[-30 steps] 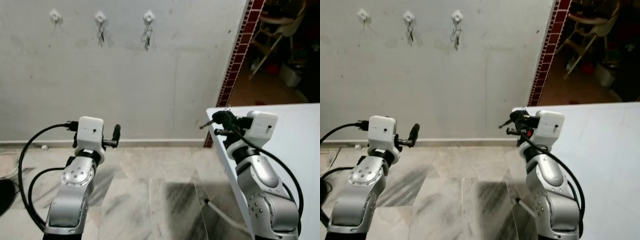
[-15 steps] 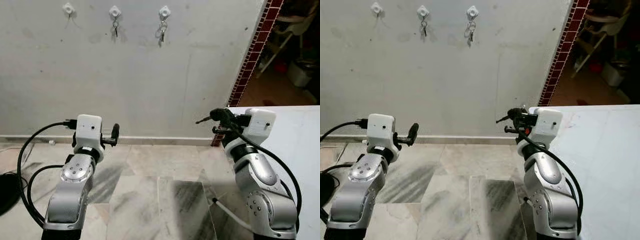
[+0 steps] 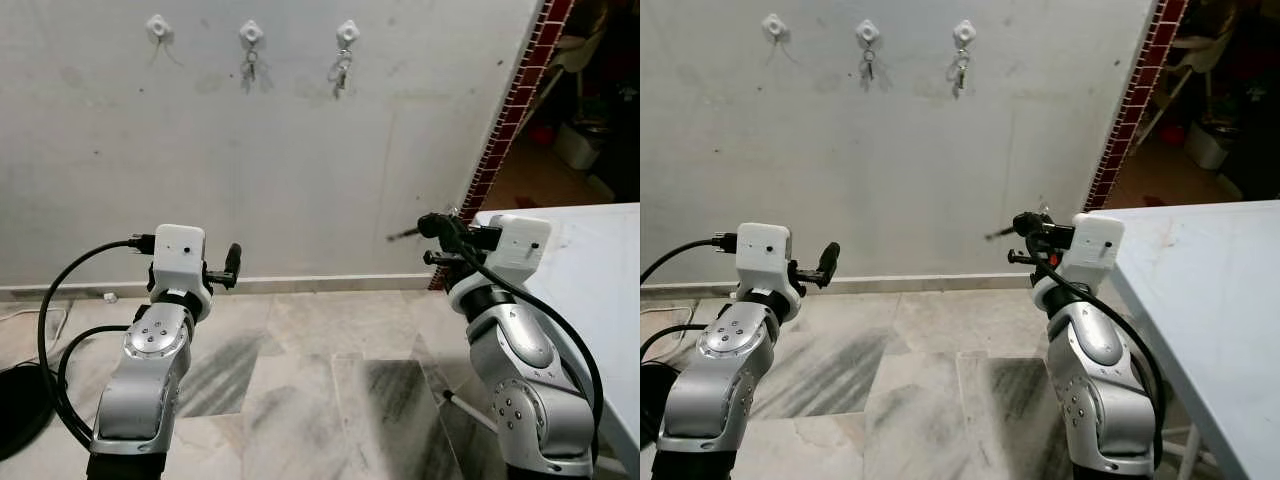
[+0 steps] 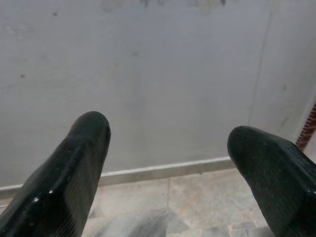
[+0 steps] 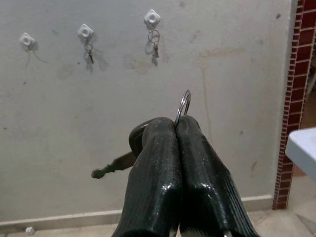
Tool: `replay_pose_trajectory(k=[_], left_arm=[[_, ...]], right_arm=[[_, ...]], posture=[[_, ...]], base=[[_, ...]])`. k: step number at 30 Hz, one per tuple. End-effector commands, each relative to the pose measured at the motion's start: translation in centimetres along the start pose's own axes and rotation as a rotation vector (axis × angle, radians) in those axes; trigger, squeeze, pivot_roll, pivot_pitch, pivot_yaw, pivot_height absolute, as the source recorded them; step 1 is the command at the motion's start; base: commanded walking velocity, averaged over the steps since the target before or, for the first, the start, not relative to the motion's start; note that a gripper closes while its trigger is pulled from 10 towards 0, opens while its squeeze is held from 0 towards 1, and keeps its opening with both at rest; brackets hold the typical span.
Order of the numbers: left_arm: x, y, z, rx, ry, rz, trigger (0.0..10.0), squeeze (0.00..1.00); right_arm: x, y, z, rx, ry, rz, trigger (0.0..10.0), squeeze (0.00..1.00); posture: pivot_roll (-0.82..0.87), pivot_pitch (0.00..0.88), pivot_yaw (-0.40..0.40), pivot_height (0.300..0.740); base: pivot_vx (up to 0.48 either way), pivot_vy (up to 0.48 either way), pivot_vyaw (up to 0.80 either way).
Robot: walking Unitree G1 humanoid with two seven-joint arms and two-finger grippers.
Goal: Hang keys on a hook
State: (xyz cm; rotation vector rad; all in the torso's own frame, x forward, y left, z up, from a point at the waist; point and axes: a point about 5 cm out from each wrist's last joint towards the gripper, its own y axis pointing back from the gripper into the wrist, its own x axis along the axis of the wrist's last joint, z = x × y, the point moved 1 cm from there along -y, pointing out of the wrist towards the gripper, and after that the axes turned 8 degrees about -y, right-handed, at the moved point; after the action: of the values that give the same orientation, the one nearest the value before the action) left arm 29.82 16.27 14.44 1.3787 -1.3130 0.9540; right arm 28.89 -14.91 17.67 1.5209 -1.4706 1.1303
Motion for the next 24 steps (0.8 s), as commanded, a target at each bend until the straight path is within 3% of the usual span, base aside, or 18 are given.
replay_pose_trajectory(k=[1, 13, 18, 24], left_arm=[[0.4, -0.2, 0.8, -0.031, 0.018, 0.008, 10.0, 0.00], [0.7, -0.4, 1.3, -0.037, 0.038, 0.019, 10.0, 0.00], [1.5, -0.4, 1.7, -0.076, 0.043, 0.074, 10.0, 0.00], [1.4, -0.4, 1.5, -0.084, 0.078, 0.067, 10.0, 0.00]], right_arm=[[0.3, 0.2, 0.9, -0.038, 0.011, 0.007, 10.0, 0.00], [0.3, 0.0, 0.7, -0.033, 0.013, 0.009, 10.0, 0.00], [0.3, -0.2, 0.8, -0.031, 0.014, 0.010, 10.0, 0.00], [0.3, -0.4, 0.5, -0.024, 0.018, 0.010, 10.0, 0.00]], posture=[[0.14, 0.000, -0.011, 0.740], [0.14, 0.000, -0.012, 0.740], [0.14, 0.000, -0.015, 0.740], [0.14, 0.000, -0.010, 0.740]], base=[[0.000, 0.480, 0.00], [0.000, 0.480, 0.00], [0.000, 0.000, 0.00], [0.000, 0.000, 0.00]])
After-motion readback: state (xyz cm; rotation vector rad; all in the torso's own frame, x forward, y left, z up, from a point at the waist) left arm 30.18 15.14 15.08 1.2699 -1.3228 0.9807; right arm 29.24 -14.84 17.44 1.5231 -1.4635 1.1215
